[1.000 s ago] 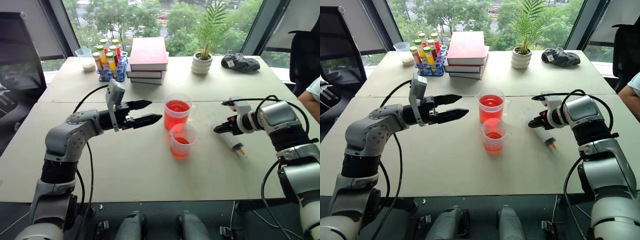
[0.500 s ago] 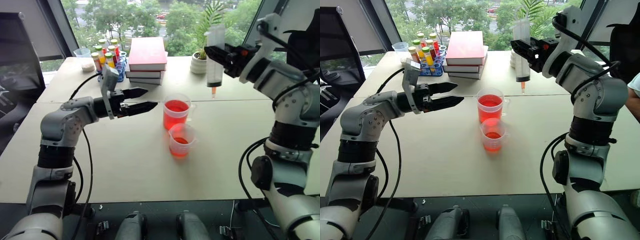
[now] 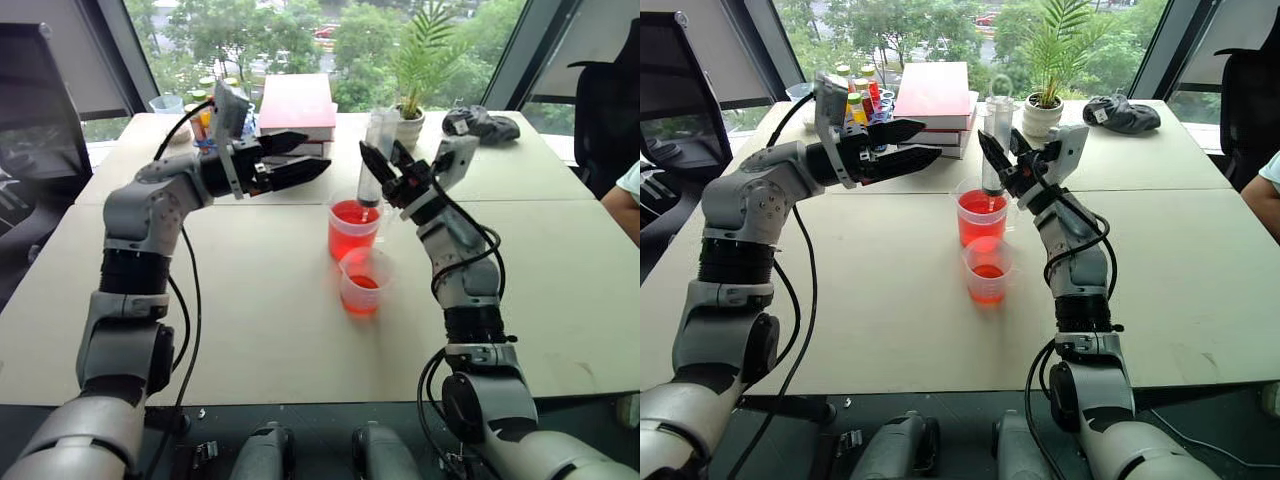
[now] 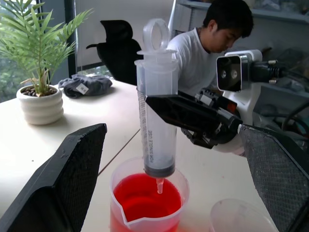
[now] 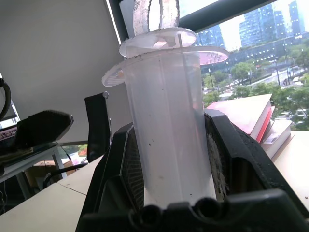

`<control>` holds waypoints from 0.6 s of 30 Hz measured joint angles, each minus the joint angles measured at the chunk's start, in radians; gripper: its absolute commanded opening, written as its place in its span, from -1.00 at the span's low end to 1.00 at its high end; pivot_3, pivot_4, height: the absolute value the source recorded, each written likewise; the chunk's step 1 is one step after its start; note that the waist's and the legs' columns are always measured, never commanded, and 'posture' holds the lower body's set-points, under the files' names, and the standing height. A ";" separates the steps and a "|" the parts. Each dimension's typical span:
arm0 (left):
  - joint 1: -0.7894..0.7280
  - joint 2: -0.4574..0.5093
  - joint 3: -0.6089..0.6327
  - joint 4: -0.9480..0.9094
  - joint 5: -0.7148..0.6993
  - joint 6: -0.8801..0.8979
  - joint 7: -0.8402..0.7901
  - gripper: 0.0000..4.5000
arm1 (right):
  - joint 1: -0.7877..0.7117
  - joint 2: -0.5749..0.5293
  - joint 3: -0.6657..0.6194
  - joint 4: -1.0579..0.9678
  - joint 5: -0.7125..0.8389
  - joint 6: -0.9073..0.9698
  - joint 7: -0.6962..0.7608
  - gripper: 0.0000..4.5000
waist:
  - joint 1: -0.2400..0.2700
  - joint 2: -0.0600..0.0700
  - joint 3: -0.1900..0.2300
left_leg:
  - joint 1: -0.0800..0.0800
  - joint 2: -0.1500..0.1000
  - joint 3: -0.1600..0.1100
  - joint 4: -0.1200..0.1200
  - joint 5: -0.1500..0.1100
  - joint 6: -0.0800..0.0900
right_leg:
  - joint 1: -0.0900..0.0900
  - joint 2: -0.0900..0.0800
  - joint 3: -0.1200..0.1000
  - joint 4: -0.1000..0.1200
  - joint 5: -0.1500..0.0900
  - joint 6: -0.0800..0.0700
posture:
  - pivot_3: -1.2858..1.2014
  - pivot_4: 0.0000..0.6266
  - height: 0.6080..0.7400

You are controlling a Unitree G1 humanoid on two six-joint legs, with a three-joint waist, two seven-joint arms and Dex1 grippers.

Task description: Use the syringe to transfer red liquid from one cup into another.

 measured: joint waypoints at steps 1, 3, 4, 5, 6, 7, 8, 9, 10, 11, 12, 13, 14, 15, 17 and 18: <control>-0.022 -0.013 -0.012 0.021 0.015 -0.013 -0.001 1.00 | 0.008 0.006 0.008 0.013 -0.008 -0.026 0.000 -0.36 | 0.000 0.000 0.000 | 0.000 0.000 0.000 0.000 0.000 0.000 | 0.000 0.000 0.000 0.000 0.000 0.000 | 0.03 -0.52 1.00; -0.066 -0.047 -0.023 0.074 0.039 -0.049 -0.006 1.00 | 0.027 0.018 0.030 0.023 -0.020 -0.063 -0.001 -0.36 | 0.000 0.000 0.000 | 0.000 0.000 0.000 0.000 0.000 0.000 | 0.000 0.000 0.000 0.000 0.000 0.000 | 0.03 -0.52 1.00; -0.082 -0.058 -0.026 0.097 0.048 -0.063 -0.009 1.00 | 0.035 0.021 0.040 0.023 -0.026 -0.073 -0.002 -0.36 | 0.000 0.000 0.000 | 0.000 0.000 0.000 0.000 0.000 0.000 | 0.000 0.001 0.000 0.000 0.000 0.000 | 0.03 -0.52 1.00; -0.103 -0.073 -0.032 0.131 0.064 -0.084 -0.014 1.00 | 0.043 0.020 0.046 0.023 -0.029 -0.083 -0.004 -0.36 | 0.000 0.000 0.000 | 0.000 0.000 0.000 0.000 0.000 0.000 | 0.000 0.001 0.000 0.000 0.000 0.000 | 0.03 -0.52 1.00; -0.119 -0.084 -0.038 0.157 0.076 -0.101 -0.016 1.00 | 0.048 0.021 0.050 0.023 -0.032 -0.088 -0.006 -0.36 | 0.000 0.000 0.000 | 0.000 0.000 0.000 0.000 0.000 0.000 | 0.000 0.001 0.000 0.000 0.000 0.000 | 0.03 -0.52 1.00; -0.135 -0.100 -0.043 0.188 0.091 -0.123 -0.018 1.00 | 0.054 0.020 0.054 0.022 -0.036 -0.095 -0.009 -0.36 | 0.000 0.000 0.000 | 0.000 0.000 0.000 0.000 0.000 0.000 | 0.000 0.001 0.000 0.000 0.000 0.000 | 0.03 -0.52 1.00; -0.150 -0.114 -0.045 0.221 0.105 -0.142 -0.020 1.00 | 0.059 0.020 0.056 0.021 -0.036 -0.096 -0.011 -0.36 | 0.000 0.000 0.000 | 0.000 0.000 0.000 0.000 0.000 0.000 | 0.000 0.001 0.000 0.000 0.000 0.000 | 0.03 -0.52 1.00; -0.164 -0.130 -0.045 0.258 0.115 -0.162 -0.022 1.00 | 0.065 0.019 0.062 0.018 -0.036 -0.096 -0.014 -0.36 | 0.001 0.000 0.000 | 0.000 0.000 0.000 0.000 0.000 0.000 | 0.000 0.001 0.000 0.000 0.000 0.000 | 0.03 -0.52 1.00; -0.174 -0.140 -0.049 0.283 0.124 -0.177 -0.024 1.00 | 0.070 0.021 0.068 0.016 -0.036 -0.096 -0.016 -0.36 | 0.000 0.000 0.000 | 0.000 0.001 0.000 0.000 0.000 0.000 | 0.000 0.001 0.000 0.000 0.000 0.000 | 0.03 -0.52 1.00; -0.188 -0.154 -0.050 0.316 0.132 -0.191 -0.029 1.00 | 0.078 0.020 0.073 0.011 -0.036 -0.096 -0.019 -0.36 | 0.000 0.000 0.000 | 0.000 0.001 0.000 0.000 0.000 0.000 | 0.000 0.001 0.000 0.000 0.000 0.000 | 0.03 -0.52 1.00; -0.196 -0.161 -0.050 0.336 0.139 -0.200 -0.032 1.00 | 0.081 0.020 0.077 0.009 -0.036 -0.096 -0.020 -0.36 | 0.000 0.000 0.000 | 0.000 0.001 0.000 0.000 0.000 0.000 | 0.000 0.001 0.000 0.000 0.000 0.000 | 0.03 -0.52 1.00; -0.204 -0.168 -0.050 0.356 0.145 -0.208 -0.037 1.00 | 0.087 0.020 0.080 0.002 -0.036 -0.096 -0.022 -0.36 | -0.001 0.000 0.000 | 0.000 0.001 0.000 0.000 0.000 0.000 | 0.000 0.001 0.000 0.000 0.000 0.000 | 0.03 -0.52 1.00; -0.213 -0.175 -0.049 0.379 0.146 -0.218 -0.039 1.00 | 0.093 0.019 0.084 -0.007 -0.036 -0.096 -0.025 -0.36 | -0.001 0.000 0.000 | 0.000 0.001 0.000 0.000 0.000 0.000 | 0.000 0.002 0.000 0.000 0.000 0.000 | 0.03 -0.52 1.00; -0.222 -0.179 -0.049 0.395 0.147 -0.224 -0.040 1.00 | 0.098 0.019 0.088 -0.016 -0.036 -0.096 -0.026 -0.36 | -0.001 0.000 0.000 | 0.000 0.001 0.000 0.000 0.000 0.000 | 0.000 0.002 0.000 0.000 0.000 0.000 | 0.03 -0.52 1.00; -0.234 -0.181 -0.047 0.420 0.152 -0.237 -0.044 1.00 | 0.101 0.018 0.094 -0.024 -0.036 -0.095 -0.028 -0.36 | -0.002 0.000 0.000 | 0.000 0.001 0.000 0.000 0.000 0.000 | 0.000 0.002 0.000 0.000 0.000 0.000 | 0.03 -0.52 1.00; -0.237 -0.181 -0.045 0.428 0.154 -0.240 -0.048 0.89 | 0.101 0.018 0.097 -0.028 -0.036 -0.095 -0.028 -0.36 | -0.002 0.000 0.000 | 0.000 0.001 0.000 0.000 0.000 0.000 | 0.000 0.002 0.000 0.000 0.000 0.000 | 0.03 -0.52 1.00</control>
